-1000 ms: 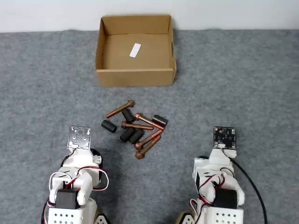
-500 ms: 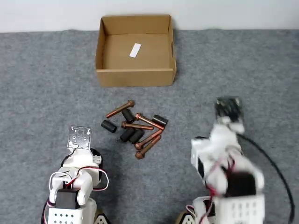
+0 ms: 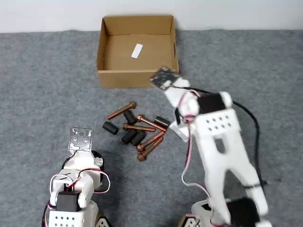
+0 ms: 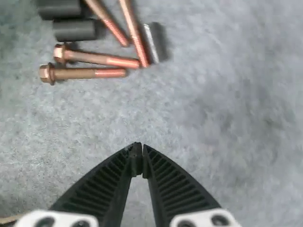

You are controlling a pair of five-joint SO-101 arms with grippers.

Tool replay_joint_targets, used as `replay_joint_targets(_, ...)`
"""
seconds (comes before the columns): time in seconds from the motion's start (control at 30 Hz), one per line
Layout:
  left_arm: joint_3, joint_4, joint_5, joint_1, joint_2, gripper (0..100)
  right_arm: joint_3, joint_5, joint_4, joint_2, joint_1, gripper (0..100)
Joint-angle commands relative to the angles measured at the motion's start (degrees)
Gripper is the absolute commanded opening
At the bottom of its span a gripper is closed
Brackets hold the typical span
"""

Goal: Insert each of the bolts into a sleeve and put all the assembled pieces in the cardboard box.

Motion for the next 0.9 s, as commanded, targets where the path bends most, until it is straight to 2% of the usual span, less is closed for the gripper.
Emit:
replay_joint_targets(0.0, -0.40, 0.35, 0.44, 0.44, -0.18, 1, -7.47, 1.41, -0.04, 7.52, -3.21, 0.9)
replay_joint_targets(0.1, -0.40, 0.35, 0.44, 0.44, -0.18, 1, -13.36, 1.41, -0.04, 16.48, -5.49, 2.8)
replay_joint_targets(0.33, -0.40, 0.35, 0.44, 0.44, -0.18, 1, -31.65, 1.41, 4.44, 36.18, -6.11, 21.4)
replay_joint_targets(0.67, -0.40, 0.35, 0.44, 0.44, -0.18, 1, -56.26, 1.41, 14.46, 55.16, -6.64, 21.6)
replay_joint_targets(0.87, -0.40, 0.35, 0.44, 0.44, -0.18, 1, -64.26, 1.49, 15.16, 62.46, -6.81, 21.5)
